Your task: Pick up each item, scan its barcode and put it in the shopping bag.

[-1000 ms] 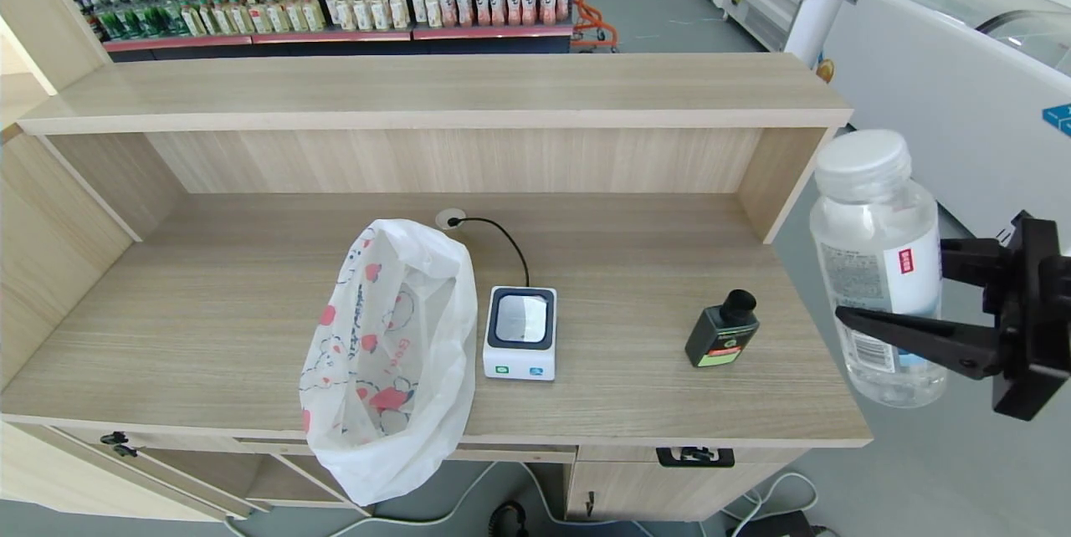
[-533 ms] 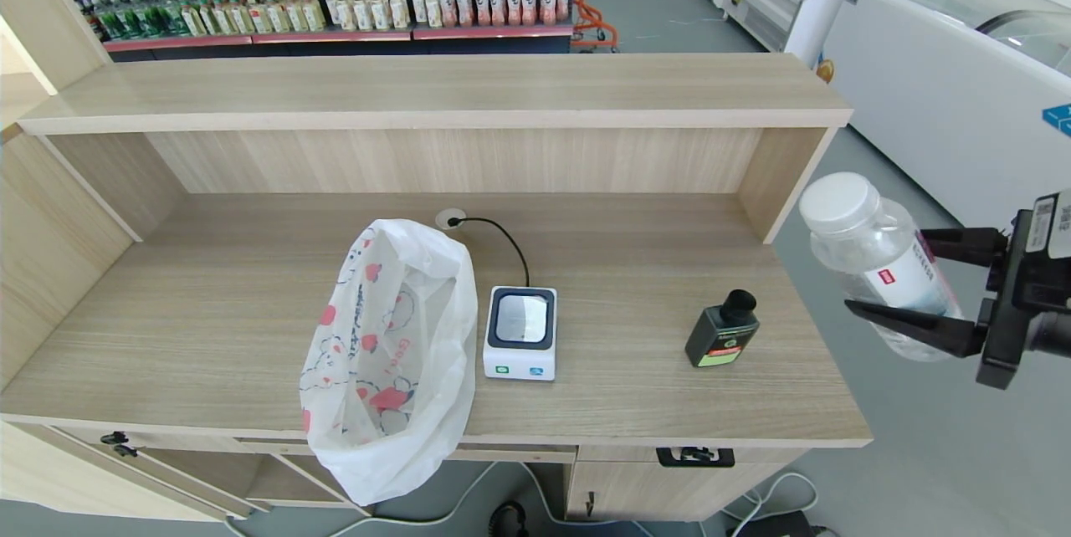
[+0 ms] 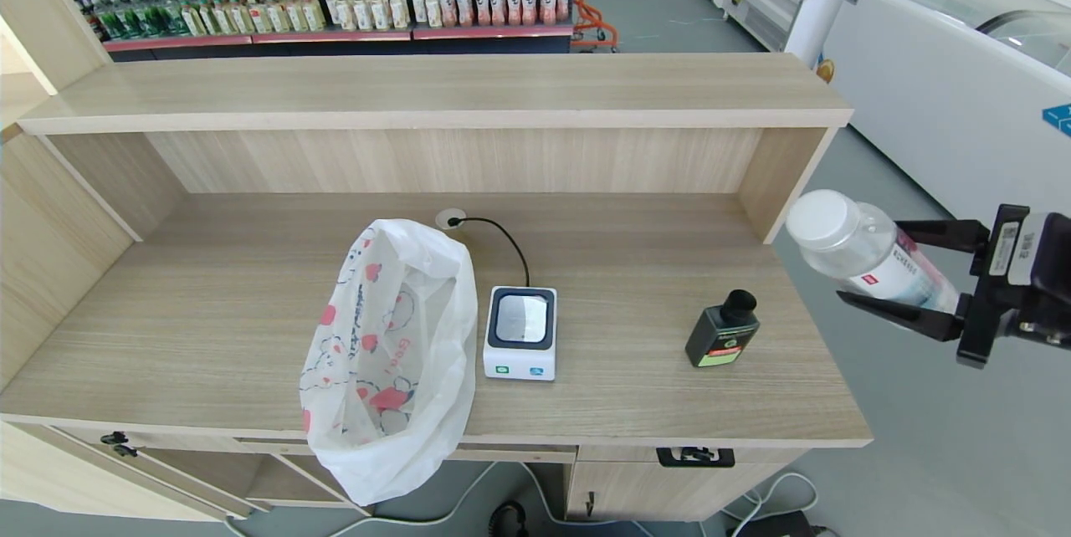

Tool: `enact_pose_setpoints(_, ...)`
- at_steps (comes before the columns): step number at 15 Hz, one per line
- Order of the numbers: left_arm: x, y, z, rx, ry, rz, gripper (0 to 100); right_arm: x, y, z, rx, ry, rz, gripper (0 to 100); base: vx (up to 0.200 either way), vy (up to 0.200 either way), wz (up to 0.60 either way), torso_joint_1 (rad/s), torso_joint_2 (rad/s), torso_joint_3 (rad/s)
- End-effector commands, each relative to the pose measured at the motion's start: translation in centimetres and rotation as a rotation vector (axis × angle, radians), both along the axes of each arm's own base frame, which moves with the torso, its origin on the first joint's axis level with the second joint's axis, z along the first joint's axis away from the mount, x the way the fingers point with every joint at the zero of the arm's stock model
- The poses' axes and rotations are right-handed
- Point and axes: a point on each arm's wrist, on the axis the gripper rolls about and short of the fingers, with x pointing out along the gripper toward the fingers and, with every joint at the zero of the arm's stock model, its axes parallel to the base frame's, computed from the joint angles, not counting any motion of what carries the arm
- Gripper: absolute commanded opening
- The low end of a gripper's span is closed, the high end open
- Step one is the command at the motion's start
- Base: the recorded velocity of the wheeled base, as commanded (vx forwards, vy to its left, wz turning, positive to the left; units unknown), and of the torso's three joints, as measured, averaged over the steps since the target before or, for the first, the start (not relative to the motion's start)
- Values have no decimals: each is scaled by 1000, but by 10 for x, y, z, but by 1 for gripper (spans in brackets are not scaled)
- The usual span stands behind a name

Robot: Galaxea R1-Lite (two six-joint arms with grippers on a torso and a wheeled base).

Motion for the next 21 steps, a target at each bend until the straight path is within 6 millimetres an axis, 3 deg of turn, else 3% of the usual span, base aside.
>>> enact_pose_setpoints(1,0,0,0,0,-1,0,100,-5,1,-9,-13,-42,16,0,0,0,0,0,0,0)
enact_pose_setpoints(4,0,0,0,0,0,0,100,0,21,-6,-21,-169,105,0,0,0,0,0,0,0)
enact_pose_setpoints(8,0,0,0,0,-1,0,100,5,36,-8,-24,-194,178,0,0,0,0,0,0,0)
enact_pose_setpoints(18,0,0,0,0,0,0,100,13,40,-16,-71,-213,197,0,0,0,0,0,0,0)
enact_pose_setpoints(21,0,0,0,0,0,0,100,15,41,-17,-78,-216,201,0,0,200,0,1,-1,4)
